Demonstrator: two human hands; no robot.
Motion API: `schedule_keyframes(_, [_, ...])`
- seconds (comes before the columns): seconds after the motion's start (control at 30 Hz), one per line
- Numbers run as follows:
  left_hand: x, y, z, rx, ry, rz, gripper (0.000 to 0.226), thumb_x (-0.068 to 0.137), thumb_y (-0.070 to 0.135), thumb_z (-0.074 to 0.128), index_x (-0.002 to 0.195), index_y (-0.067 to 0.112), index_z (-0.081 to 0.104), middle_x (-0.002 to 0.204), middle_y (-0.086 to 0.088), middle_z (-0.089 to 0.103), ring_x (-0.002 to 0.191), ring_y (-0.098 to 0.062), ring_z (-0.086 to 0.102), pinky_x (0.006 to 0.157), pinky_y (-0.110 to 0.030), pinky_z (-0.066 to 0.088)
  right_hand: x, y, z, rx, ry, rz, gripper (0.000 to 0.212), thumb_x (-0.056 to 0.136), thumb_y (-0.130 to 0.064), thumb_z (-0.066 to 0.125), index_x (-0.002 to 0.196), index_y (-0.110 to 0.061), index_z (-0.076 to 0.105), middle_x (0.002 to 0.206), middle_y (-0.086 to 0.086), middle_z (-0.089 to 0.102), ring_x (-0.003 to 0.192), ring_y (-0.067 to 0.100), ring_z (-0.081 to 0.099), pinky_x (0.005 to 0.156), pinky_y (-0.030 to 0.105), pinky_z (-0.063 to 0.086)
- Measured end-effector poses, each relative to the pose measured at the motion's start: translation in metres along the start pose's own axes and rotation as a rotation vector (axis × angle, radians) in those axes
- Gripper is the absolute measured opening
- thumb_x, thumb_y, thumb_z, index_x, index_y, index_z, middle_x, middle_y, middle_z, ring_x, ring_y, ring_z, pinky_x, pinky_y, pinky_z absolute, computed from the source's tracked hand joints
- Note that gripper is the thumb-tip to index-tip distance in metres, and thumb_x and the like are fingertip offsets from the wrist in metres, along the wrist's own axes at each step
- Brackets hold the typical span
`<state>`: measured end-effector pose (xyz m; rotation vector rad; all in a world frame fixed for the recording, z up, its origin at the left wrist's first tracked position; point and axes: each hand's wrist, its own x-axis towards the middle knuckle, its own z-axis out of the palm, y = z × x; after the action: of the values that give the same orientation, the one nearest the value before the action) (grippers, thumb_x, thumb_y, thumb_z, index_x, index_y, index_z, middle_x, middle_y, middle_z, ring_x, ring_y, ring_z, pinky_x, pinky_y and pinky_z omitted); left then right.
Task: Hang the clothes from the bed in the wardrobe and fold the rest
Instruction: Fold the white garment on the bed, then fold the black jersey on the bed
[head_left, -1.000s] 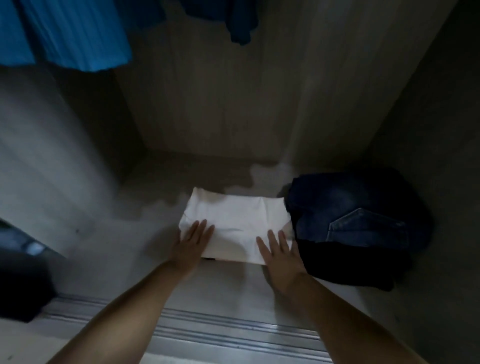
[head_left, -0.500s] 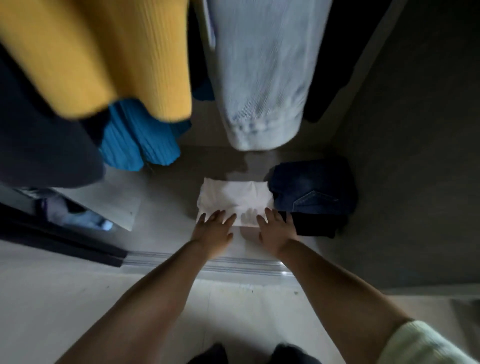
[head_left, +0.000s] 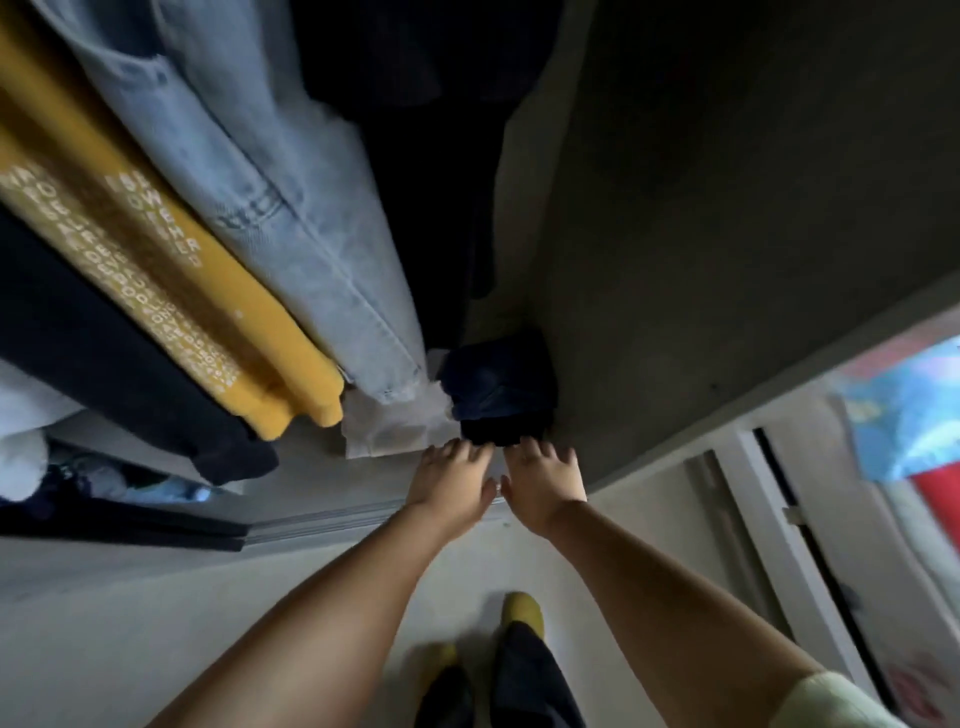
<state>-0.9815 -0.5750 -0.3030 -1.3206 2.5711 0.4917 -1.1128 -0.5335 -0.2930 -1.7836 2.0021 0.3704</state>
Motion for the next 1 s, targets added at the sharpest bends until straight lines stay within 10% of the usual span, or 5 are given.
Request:
schedule_keyframes(0.4, [-0.051,0.096,-0.063,0.104,-0.17,0.24,0.046,0.097,0.041,0.037,0.138,0.02,0.039,0.13,-0.01,0.053,0.119,-0.031,0.05,0.092,-0.039,0.044,-0.155,0.061,-0.049,0.21,0.27,0.379,0.04,0.099,-0.039,0.035,0.131,-0.016,0.045,0.129,0.008,0.05,0.121,0.031,0.049,0.092,0.039,0.041])
schedule_keyframes(1.0, [-0.048,0.429,-0.087,0.21,-0.122,0.773,0.041,0.097,0.039,0.038,0.13,0.015,0.046,0.127,-0.009,0.056,0.118,-0.029,0.052,0.091,-0.038,0.045,-0.397,0.294,-0.031,0.294,0.379,0.916,0.041,0.101,-0.036,0.032,0.135,-0.016,0.039,0.129,0.009,0.049,0.114,0.031,0.051,0.081,0.04,0.044])
